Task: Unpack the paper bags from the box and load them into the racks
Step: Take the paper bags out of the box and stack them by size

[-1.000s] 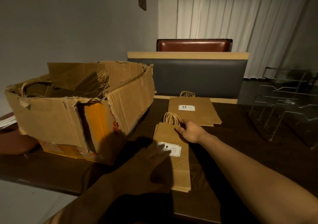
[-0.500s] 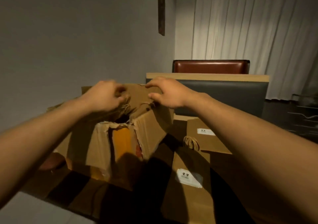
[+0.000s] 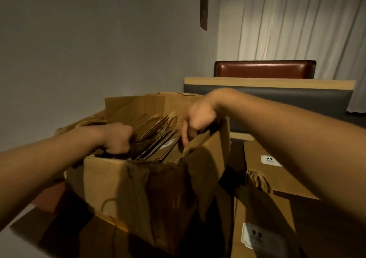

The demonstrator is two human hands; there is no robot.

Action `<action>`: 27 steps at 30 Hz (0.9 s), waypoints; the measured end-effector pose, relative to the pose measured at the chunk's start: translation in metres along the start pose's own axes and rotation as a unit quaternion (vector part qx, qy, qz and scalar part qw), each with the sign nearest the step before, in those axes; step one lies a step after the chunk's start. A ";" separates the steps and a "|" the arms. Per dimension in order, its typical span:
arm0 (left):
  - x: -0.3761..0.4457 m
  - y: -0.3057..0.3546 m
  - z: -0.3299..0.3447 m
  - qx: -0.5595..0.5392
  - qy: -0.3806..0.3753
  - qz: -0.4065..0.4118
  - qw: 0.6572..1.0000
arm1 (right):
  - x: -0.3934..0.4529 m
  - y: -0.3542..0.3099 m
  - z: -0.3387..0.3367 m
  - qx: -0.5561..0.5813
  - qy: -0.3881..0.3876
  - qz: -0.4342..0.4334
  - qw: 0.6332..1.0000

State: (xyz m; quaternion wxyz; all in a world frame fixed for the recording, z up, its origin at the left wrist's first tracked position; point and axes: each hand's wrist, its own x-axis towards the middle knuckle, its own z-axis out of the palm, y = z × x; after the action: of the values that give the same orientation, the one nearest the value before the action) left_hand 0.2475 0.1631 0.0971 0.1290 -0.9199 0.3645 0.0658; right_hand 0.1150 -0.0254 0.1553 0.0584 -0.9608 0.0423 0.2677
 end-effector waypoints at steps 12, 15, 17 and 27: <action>-0.017 0.002 0.005 0.008 0.058 -0.010 0.998 | -0.020 0.013 -0.002 -0.014 0.067 0.017 0.997; -0.017 0.005 0.004 -0.010 0.089 -0.033 0.995 | -0.015 0.010 0.004 -0.045 0.116 -0.009 0.992; -0.015 0.004 0.005 -0.024 0.077 -0.043 0.996 | -0.011 0.011 0.009 -0.046 0.166 -0.040 0.984; -0.016 0.005 0.005 -0.037 -0.033 -0.029 0.998 | -0.013 0.008 0.014 -0.067 0.248 -0.102 0.961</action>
State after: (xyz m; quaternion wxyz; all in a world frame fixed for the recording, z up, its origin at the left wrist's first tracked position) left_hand 0.2325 0.1719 0.0947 0.1085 -0.9316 0.3304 0.1056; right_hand 0.0959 -0.0311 0.1492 0.0086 -0.9980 -0.0606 0.0158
